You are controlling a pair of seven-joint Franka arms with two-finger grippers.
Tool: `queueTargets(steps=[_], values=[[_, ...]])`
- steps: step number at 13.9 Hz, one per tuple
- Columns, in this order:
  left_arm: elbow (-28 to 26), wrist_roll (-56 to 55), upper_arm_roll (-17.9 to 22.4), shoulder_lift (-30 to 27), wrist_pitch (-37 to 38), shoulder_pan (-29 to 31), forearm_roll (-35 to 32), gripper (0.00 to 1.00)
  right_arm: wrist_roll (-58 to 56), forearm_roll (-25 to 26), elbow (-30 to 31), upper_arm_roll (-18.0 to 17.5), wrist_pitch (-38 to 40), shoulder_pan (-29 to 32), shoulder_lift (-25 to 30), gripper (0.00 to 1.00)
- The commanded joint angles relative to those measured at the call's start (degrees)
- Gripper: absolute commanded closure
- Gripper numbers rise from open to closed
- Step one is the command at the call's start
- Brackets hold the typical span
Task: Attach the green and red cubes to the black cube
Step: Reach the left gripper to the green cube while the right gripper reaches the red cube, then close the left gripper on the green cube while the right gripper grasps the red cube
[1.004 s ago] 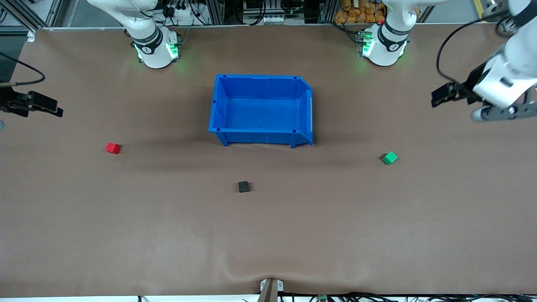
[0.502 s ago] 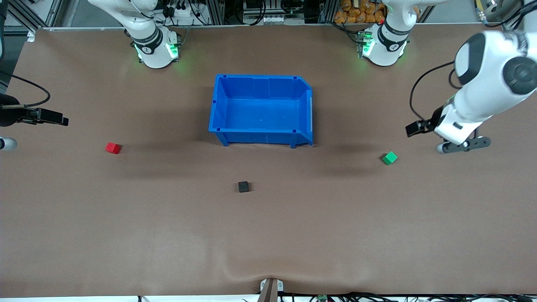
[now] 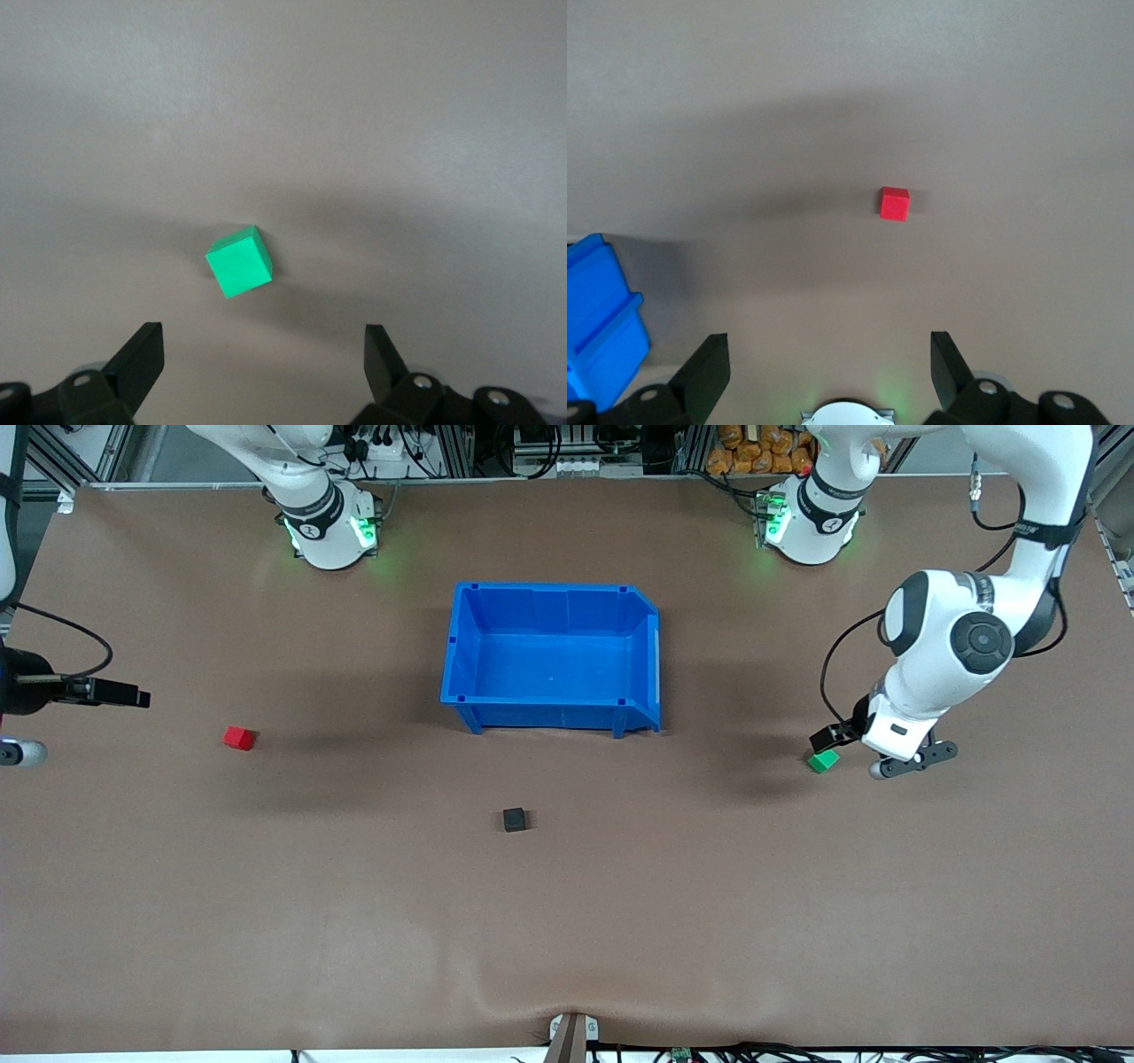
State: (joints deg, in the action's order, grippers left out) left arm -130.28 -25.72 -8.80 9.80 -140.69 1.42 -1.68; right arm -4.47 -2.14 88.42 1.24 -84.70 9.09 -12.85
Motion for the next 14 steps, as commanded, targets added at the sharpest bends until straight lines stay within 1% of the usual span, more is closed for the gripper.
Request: queueTargets(steps=[1,2,3,5,7,9,10,11,12,14], values=[[-1.4,-2.3,-0.2,1.8,-3.1,0.7,-1.3,0.0,-0.7,0.4,-0.9,-0.9,-0.6,1.3,-1.4,0.0],[-1.4,-3.1,-0.2,3.2,-4.0,0.8,-1.3,0.0,-0.7,0.5,-1.1,-0.9,-0.6,1.3,-1.4,0.0],[-1.4,-4.5,-0.2,4.6,-5.6,0.8,-1.2,0.04,-0.7,0.6,-1.2,-1.0,-0.6,1.0,-1.4,0.0],[-1.2,-7.8,-0.2,6.9,-7.8,0.8,-1.2,0.06,-0.6,1.3,-1.3,-1.0,-1.2,0.8,-1.7,0.0],[-0.9,-10.3,-0.1,8.3,-8.5,0.8,-1.2,0.09,-0.7,1.9,-1.1,-1.0,-3.5,1.7,-2.5,0.0],[-0.4,-12.4,0.4,9.2,-8.5,1.1,-1.2,0.1,-0.6,1.8,-0.5,-1.0,-3.7,1.9,-3.8,0.0],[-0.2,-12.6,0.4,9.3,-8.5,1.8,-1.2,0.1,-0.5,1.2,0.8,-1.0,-4.2,2.2,-5.0,0.0],[-0.2,-12.6,0.4,9.4,-8.5,2.4,-1.2,0.1,-0.5,0.9,2.6,-1.0,-6.8,2.9,-5.9,0.0],[-0.2,-12.6,0.4,9.5,-8.5,2.9,-1.2,0.1,-0.5,0.9,4.8,-1.0,-9.3,3.1,-6.0,0.0],[-0.1,-13.5,0.3,10.1,-8.5,4.1,-1.2,0.13,-0.5,0.9,8.2,-1.0,-11.7,3.1,-5.9,0.0]])
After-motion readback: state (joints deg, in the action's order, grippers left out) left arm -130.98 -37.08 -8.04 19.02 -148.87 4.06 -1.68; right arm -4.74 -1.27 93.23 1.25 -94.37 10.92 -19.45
